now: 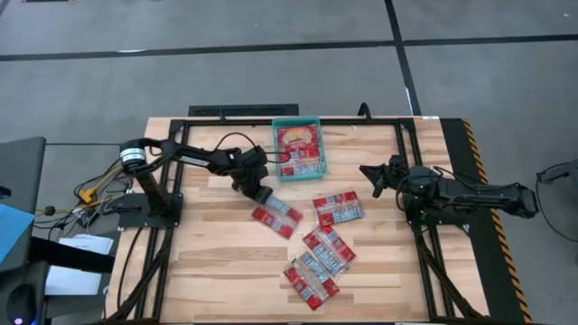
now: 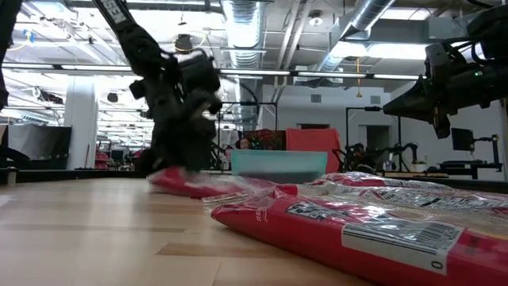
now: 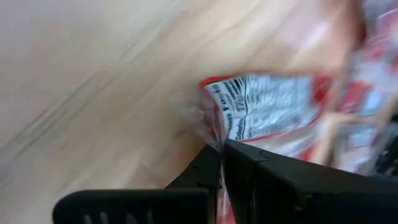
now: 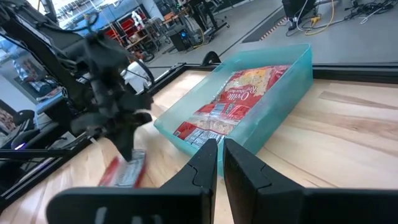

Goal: Sort popcorn bags into baskets
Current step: Put the red popcorn bag into the green bin

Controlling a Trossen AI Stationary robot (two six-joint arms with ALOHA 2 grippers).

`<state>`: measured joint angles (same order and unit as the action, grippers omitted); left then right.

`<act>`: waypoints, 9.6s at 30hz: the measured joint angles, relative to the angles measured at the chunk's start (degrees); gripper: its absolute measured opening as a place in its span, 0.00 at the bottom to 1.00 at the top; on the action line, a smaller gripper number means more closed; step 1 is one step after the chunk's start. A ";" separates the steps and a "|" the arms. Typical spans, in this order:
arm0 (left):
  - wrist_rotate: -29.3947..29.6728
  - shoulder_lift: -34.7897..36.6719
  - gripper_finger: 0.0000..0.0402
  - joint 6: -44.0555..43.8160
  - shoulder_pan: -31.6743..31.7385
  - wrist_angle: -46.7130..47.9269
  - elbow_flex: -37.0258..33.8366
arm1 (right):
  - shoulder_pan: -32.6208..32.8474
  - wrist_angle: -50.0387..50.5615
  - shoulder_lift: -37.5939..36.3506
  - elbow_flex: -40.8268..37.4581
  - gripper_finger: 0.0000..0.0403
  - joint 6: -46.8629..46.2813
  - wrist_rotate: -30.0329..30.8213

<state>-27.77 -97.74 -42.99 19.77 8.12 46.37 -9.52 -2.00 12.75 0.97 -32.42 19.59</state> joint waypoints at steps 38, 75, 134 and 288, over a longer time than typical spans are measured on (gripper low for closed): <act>9.14 20.64 0.00 -25.30 8.92 -28.86 0.37 | 0.00 0.00 0.04 0.00 0.13 1.40 0.37; 3.06 -9.79 0.00 -24.48 19.09 -33.29 26.89 | 0.00 0.00 0.04 0.00 0.13 2.48 0.48; 13.74 -11.12 0.00 -28.02 15.02 -31.39 30.16 | 0.00 0.00 0.04 0.00 0.13 4.60 0.57; -0.33 -8.62 0.49 2.31 26.55 6.50 32.59 | 0.00 -0.09 0.79 -0.02 0.13 2.44 1.53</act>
<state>-28.11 -106.36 -40.68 46.32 14.62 78.96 -9.52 -2.09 13.54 0.95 -29.98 21.12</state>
